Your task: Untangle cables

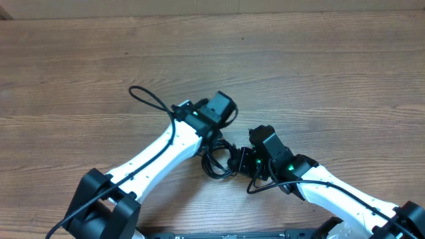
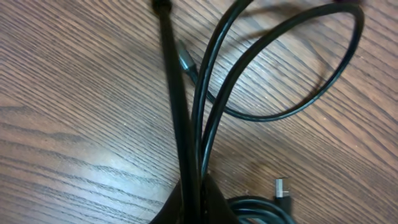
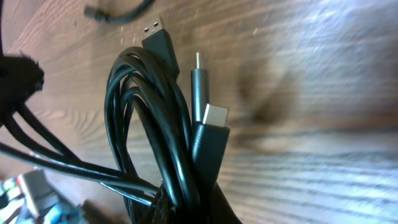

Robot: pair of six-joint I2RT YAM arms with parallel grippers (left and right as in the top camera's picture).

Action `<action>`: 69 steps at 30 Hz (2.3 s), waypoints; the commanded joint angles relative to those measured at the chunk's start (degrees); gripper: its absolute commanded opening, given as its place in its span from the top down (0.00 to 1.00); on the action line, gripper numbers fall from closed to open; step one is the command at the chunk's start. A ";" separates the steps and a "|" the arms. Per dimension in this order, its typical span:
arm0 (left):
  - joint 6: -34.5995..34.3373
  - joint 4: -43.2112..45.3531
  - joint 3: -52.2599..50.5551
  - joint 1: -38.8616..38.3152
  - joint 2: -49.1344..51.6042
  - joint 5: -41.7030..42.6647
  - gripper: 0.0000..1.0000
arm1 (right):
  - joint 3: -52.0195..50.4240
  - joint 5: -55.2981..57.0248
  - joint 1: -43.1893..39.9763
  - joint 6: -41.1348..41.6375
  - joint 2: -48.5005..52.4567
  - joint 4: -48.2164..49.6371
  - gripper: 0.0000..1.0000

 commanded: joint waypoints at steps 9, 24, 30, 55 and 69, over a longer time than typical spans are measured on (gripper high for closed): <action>-3.28 -1.01 1.55 -2.67 0.42 -2.73 0.96 | 5.07 -10.78 -0.15 10.82 0.07 1.16 0.96; -3.17 -3.72 1.53 -2.67 0.42 3.82 0.96 | 5.07 -1.46 -0.15 23.15 0.07 2.14 0.96; -3.02 -3.63 1.53 -2.73 0.42 6.19 0.96 | 5.05 -0.63 -0.15 25.94 0.07 2.69 0.96; -2.36 -4.96 1.46 -6.08 0.46 5.31 0.96 | 5.05 1.25 -0.15 30.84 0.07 5.09 0.96; -2.38 -6.40 1.42 -6.88 0.46 6.51 0.96 | 5.05 1.20 -0.15 32.37 0.07 6.43 0.96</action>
